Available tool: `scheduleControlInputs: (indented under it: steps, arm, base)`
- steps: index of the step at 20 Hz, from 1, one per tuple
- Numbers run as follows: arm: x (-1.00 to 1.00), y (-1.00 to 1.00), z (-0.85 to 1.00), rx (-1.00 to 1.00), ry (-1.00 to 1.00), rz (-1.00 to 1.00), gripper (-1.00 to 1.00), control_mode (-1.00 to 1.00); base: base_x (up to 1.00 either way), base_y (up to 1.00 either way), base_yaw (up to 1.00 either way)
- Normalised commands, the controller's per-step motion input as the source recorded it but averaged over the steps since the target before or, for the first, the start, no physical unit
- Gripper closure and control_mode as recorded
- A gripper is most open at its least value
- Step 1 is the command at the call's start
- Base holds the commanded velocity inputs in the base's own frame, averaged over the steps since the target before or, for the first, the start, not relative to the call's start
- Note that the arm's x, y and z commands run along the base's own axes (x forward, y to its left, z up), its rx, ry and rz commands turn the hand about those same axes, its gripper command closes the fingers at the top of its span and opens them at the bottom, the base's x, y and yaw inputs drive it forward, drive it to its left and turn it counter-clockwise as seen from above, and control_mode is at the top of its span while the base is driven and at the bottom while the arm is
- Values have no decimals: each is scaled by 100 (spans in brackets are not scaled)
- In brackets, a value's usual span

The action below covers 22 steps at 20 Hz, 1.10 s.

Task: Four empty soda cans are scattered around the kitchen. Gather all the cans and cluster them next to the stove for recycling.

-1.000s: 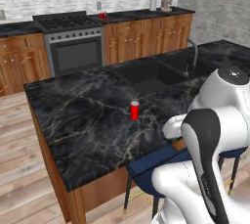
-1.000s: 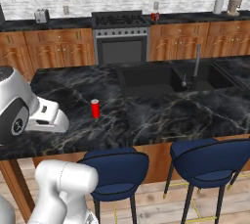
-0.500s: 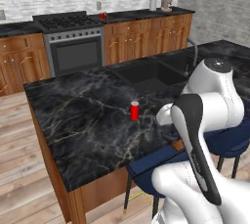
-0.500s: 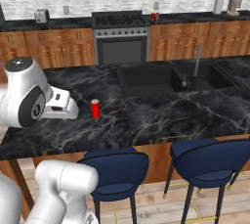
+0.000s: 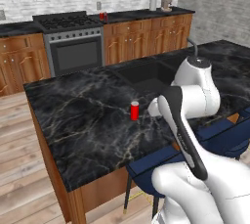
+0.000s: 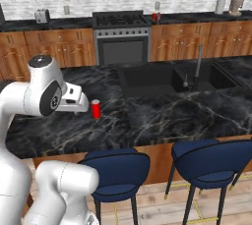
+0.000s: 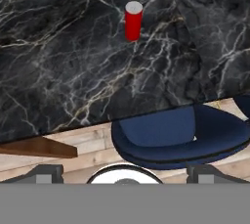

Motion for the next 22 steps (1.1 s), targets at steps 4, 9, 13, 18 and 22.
scheduleControlInputs:
  steps: [4, 9, 13, 18, 22]
  arm:
    - [56, 0, -42, 0, 0, 0, -100, -100]
    - [48, 0, -9, 0, 0, 1, -100, -100]
    - [38, 10, 0, 0, 5, 0, -100, -100]
    - [38, 13, -10, 0, 12, 0, -100, -100]
    - [44, 1, -10, 0, 6, 0, -100, -100]
  base:
    - [0, 0, 0]
    - [0, 0, 0]
    - [0, 0, 0]
    - [0, 0, 0]
    - [0, 0, 0]
